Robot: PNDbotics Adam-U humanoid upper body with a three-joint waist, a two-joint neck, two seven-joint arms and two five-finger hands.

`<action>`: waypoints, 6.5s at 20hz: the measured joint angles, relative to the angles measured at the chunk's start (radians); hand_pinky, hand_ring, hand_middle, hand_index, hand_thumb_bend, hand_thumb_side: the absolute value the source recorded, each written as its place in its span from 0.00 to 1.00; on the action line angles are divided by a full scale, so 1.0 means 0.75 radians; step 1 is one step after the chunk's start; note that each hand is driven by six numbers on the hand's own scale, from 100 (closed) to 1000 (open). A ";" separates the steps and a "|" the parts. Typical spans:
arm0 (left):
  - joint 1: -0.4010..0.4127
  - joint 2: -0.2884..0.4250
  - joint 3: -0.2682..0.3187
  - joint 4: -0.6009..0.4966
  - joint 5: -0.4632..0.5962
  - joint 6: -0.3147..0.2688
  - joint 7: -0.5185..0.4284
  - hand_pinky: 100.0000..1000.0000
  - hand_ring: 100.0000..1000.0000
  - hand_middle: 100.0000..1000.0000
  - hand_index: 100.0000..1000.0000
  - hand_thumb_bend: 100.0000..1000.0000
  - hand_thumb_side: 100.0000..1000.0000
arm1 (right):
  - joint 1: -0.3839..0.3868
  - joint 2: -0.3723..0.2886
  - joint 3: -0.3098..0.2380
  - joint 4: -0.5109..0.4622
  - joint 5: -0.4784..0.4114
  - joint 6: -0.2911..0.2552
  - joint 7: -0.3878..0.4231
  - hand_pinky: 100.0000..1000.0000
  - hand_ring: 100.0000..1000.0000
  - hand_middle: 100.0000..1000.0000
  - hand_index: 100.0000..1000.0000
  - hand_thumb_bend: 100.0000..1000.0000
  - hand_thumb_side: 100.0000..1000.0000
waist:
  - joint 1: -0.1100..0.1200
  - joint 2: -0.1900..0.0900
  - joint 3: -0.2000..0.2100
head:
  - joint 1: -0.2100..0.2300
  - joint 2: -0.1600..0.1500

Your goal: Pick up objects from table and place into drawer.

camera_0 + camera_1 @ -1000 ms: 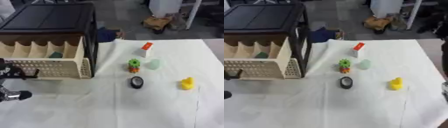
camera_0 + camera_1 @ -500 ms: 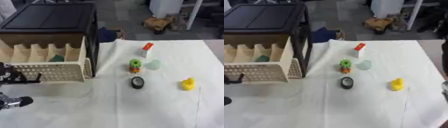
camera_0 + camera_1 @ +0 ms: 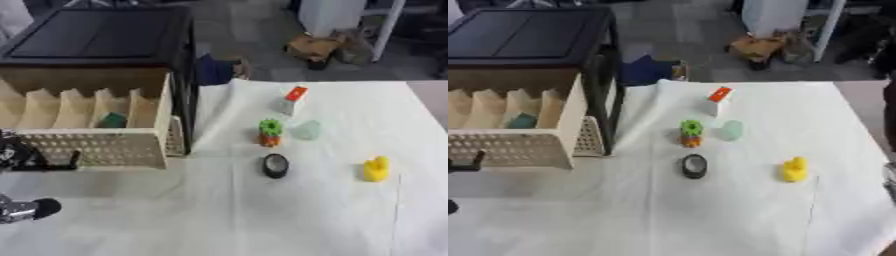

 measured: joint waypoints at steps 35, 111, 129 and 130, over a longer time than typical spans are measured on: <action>-0.007 -0.014 0.196 -0.118 0.289 -0.138 0.114 0.00 0.00 0.00 0.73 0.21 1.00 | -0.001 0.010 -0.003 0.000 -0.006 -0.004 -0.031 0.64 0.50 0.53 0.91 0.00 1.00 | -0.024 -0.035 0.019 | -0.048 0.012; 0.068 -0.803 0.304 -0.117 1.079 -0.211 1.089 0.27 0.29 0.41 0.83 0.06 1.00 | -0.518 -0.477 0.404 0.488 0.618 -0.002 1.071 0.73 0.74 0.75 0.95 0.82 0.34 | -0.053 -0.091 0.075 | -0.188 0.081; 0.073 -0.836 0.304 -0.117 1.087 -0.170 1.074 0.28 0.29 0.41 0.83 0.06 1.00 | -0.625 -0.435 0.531 0.612 0.628 0.072 1.346 0.58 0.76 0.79 0.96 0.55 0.23 | -0.060 -0.091 0.084 | -0.200 0.081; 0.073 -0.837 0.304 -0.117 1.088 -0.168 1.072 0.28 0.29 0.41 0.83 0.06 1.00 | -0.630 -0.429 0.536 0.617 0.628 0.075 1.349 0.58 0.75 0.79 0.96 0.53 0.22 | -0.060 -0.091 0.084 | -0.200 0.081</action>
